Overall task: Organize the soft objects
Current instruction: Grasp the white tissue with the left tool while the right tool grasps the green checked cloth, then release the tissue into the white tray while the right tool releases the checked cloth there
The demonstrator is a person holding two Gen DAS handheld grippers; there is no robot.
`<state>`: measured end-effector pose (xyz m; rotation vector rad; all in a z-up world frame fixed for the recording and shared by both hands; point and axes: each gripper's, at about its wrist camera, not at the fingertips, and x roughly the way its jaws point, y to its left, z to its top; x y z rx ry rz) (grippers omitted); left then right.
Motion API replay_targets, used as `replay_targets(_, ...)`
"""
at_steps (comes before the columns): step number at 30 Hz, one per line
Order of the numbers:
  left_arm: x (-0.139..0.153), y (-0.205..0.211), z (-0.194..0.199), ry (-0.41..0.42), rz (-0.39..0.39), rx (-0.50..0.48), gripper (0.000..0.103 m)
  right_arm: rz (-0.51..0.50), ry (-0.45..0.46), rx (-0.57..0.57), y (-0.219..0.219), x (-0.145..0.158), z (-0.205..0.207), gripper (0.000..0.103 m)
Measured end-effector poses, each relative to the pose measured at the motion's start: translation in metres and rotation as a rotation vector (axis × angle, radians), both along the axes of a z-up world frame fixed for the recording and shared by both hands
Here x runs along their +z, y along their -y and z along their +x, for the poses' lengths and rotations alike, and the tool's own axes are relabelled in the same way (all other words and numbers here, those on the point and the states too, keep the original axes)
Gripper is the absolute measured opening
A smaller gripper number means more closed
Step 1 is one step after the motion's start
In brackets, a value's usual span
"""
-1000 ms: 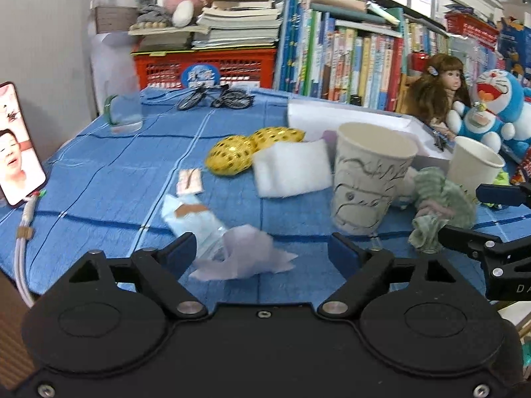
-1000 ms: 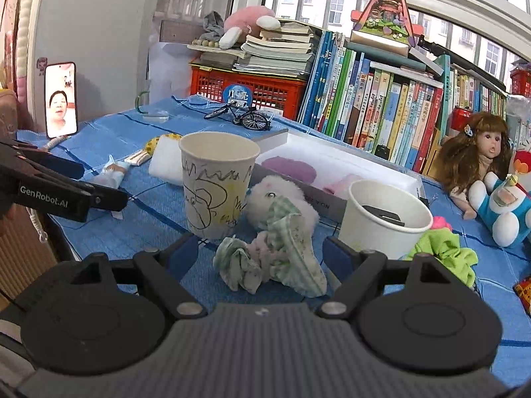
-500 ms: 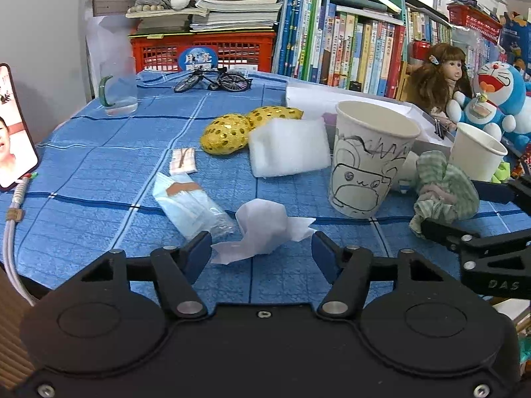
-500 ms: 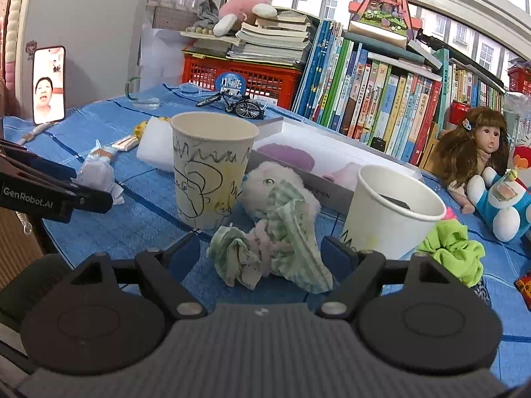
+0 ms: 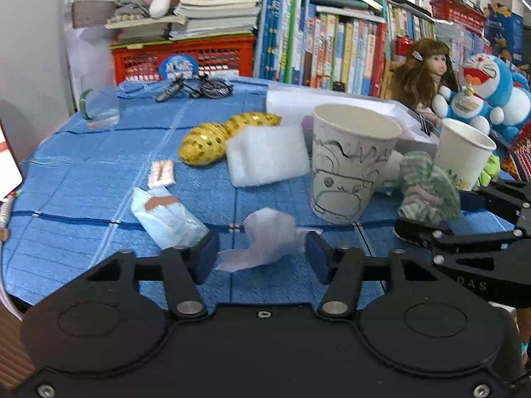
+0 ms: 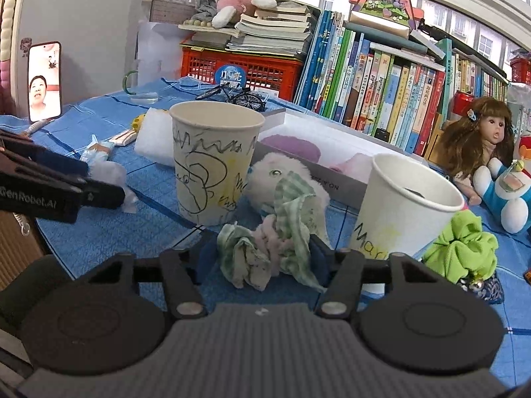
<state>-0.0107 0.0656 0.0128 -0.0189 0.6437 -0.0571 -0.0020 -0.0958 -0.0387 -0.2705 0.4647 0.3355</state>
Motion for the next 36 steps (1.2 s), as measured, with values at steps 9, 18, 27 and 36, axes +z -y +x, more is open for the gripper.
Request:
replay_targets(9, -0.004, 0.007, 0.003, -0.022, -0.009, -0.042, 0.016, 0.033, 0.012, -0.011, 0.004, 0.009, -0.008, 0.046)
replay_targets(18, 0.013, 0.008, -0.007, 0.025, -0.003, -0.072, 0.012, 0.065, 0.085, -0.011, 0.012, 0.033, -0.023, 0.045)
replay_targets(27, 0.007, 0.013, -0.008, 0.012, 0.020, -0.070, 0.051, 0.075, 0.088, -0.024, 0.015, 0.036, -0.024, 0.045)
replay_targets(36, -0.006, 0.010, 0.008, 0.008, 0.055, -0.044, 0.051, 0.074, 0.092, -0.024, 0.016, 0.036, -0.026, 0.045)
